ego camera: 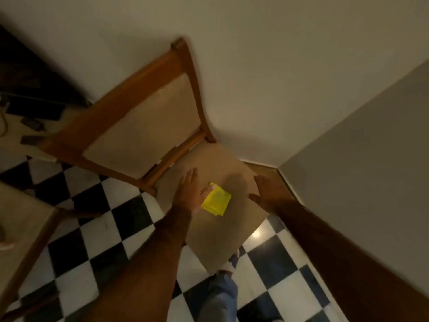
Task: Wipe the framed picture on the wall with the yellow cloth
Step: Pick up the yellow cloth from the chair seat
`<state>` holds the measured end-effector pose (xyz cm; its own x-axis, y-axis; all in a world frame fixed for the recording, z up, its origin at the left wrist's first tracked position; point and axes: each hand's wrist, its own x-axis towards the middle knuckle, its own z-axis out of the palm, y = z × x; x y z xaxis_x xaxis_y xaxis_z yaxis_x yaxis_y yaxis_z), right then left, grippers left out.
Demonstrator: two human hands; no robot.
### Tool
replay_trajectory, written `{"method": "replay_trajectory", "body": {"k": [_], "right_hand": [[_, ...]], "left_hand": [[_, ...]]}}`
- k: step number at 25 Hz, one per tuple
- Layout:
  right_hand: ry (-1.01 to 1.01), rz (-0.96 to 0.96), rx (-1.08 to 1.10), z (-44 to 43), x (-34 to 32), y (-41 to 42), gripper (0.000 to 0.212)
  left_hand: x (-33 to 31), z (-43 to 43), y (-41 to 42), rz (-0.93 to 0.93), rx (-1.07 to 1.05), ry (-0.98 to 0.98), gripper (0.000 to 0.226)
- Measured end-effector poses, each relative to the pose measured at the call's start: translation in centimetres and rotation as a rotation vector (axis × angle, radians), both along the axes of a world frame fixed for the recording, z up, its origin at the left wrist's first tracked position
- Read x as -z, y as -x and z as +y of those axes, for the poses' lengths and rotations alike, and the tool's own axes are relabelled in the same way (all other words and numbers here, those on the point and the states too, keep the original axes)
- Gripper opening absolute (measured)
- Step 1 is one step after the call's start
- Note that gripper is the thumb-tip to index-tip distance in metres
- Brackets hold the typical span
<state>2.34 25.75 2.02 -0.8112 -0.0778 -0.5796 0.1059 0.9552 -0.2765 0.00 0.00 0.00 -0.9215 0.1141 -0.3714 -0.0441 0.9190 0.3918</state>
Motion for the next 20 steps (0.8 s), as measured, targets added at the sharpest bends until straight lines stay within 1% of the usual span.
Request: {"method": "replay_trajectory", "body": {"k": [1, 2, 4, 6, 8, 11, 13, 16, 18, 20], "right_hand": [[0.027, -0.080, 0.023, -0.7, 2.2, -0.2, 0.081], [0.084, -0.110, 0.066, -1.2, 4.2, -0.4, 0.080], [0.133, -0.149, 0.117, -2.6, 8.6, -1.4, 0.080], [0.171, -0.139, 0.130, -3.9, 12.2, -1.8, 0.073], [0.238, -0.107, 0.135, -5.2, 15.1, -1.3, 0.065], [0.292, -0.082, 0.183, -6.8, 18.2, -0.3, 0.060], [0.316, -0.056, 0.291, -7.3, 19.3, 0.3, 0.054], [0.355, -0.081, 0.424, -7.1, 19.3, 0.9, 0.039], [0.413, -0.129, 0.547, -6.6, 18.3, 1.0, 0.034], [0.467, -0.157, 0.654, -5.6, 15.7, 0.9, 0.033]], "left_hand": [[2.4, -0.4, 0.1, -0.097, 0.007, 0.009, 0.087], [4.2, -0.5, 0.2, -0.159, 0.039, 0.025, 0.082], [8.6, -1.1, 0.2, -0.272, 0.053, 0.075, 0.073], [11.8, -0.7, 0.2, -0.321, -0.010, 0.038, 0.077], [14.3, 0.1, 0.2, -0.300, -0.072, 0.005, 0.081], [16.6, 1.0, -0.4, -0.160, -0.138, 0.025, 0.073], [17.4, 1.4, -0.6, -0.124, -0.176, -0.019, 0.058], [17.3, 0.9, -0.2, -0.160, -0.284, -0.175, 0.033], [16.1, 0.5, -0.3, -0.243, -0.385, -0.304, 0.027], [13.5, 0.7, -0.5, -0.320, -0.450, -0.429, 0.024]]}}
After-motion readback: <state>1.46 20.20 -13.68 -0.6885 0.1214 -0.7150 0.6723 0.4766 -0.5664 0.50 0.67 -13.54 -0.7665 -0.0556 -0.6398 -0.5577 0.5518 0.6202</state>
